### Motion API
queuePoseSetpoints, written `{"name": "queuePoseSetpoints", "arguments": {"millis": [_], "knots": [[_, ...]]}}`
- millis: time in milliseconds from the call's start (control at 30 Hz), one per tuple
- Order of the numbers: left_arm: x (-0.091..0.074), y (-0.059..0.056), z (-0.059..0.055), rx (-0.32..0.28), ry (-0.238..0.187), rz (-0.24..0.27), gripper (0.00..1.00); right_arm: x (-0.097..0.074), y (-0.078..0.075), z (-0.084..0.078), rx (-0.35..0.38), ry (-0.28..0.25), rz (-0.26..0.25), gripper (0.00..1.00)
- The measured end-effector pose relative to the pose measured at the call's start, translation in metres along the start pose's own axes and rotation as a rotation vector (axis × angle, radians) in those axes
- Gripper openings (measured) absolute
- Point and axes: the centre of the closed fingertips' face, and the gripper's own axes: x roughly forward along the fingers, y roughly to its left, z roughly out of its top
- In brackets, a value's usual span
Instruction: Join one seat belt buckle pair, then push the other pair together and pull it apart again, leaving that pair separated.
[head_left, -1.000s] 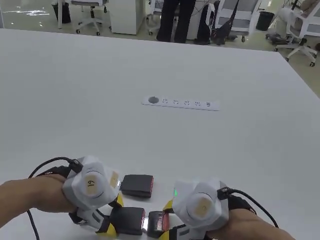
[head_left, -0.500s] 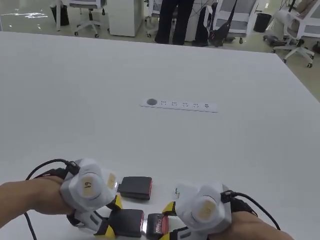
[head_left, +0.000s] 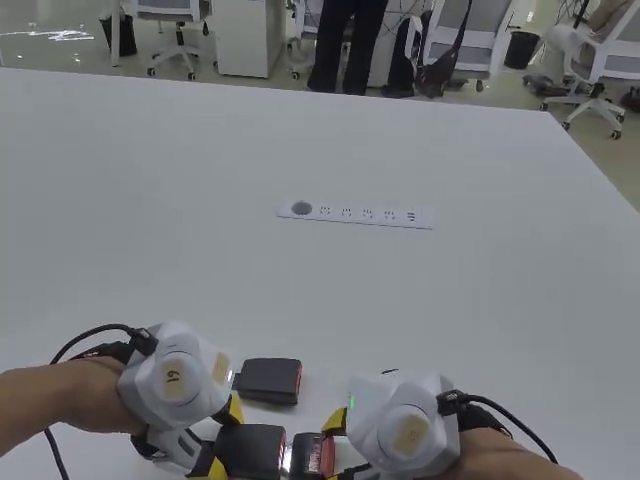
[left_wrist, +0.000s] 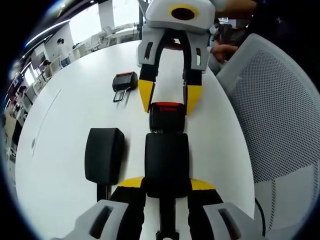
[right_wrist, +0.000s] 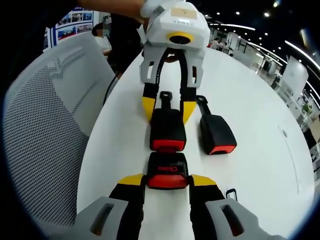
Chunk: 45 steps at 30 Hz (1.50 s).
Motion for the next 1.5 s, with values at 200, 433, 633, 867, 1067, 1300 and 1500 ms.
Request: {"name": "queuePoseSetpoints", "arguments": {"millis": [200,433,633,867,1067,1300,1500], "knots": [[-0.001,0.001,0.001,-0.020,0.001,0.023,0.36,-0.001,0.002,0.002,0.009,-0.003,0.005,0.38],[-0.008,0.001,0.005,-0.037,-0.016,0.029,0.40,-0.010,-0.002,0.004,0.011,-0.003,-0.005,0.44],[-0.018,0.005,0.006,-0.044,-0.011,0.047,0.41,-0.020,-0.010,0.007,0.020,-0.005,-0.023,0.49],[-0.031,0.009,0.008,-0.064,-0.020,0.065,0.44,-0.027,-0.017,0.006,0.027,-0.008,-0.032,0.54],[-0.040,0.025,0.008,-0.075,-0.040,0.090,0.45,-0.035,-0.028,0.005,0.033,-0.015,-0.046,0.56],[-0.048,0.036,0.018,-0.084,-0.053,0.101,0.45,-0.045,-0.044,0.002,0.040,-0.017,-0.067,0.56],[-0.047,0.051,0.020,-0.083,-0.044,0.103,0.45,-0.048,-0.057,-0.004,0.039,-0.007,-0.077,0.55]]}}
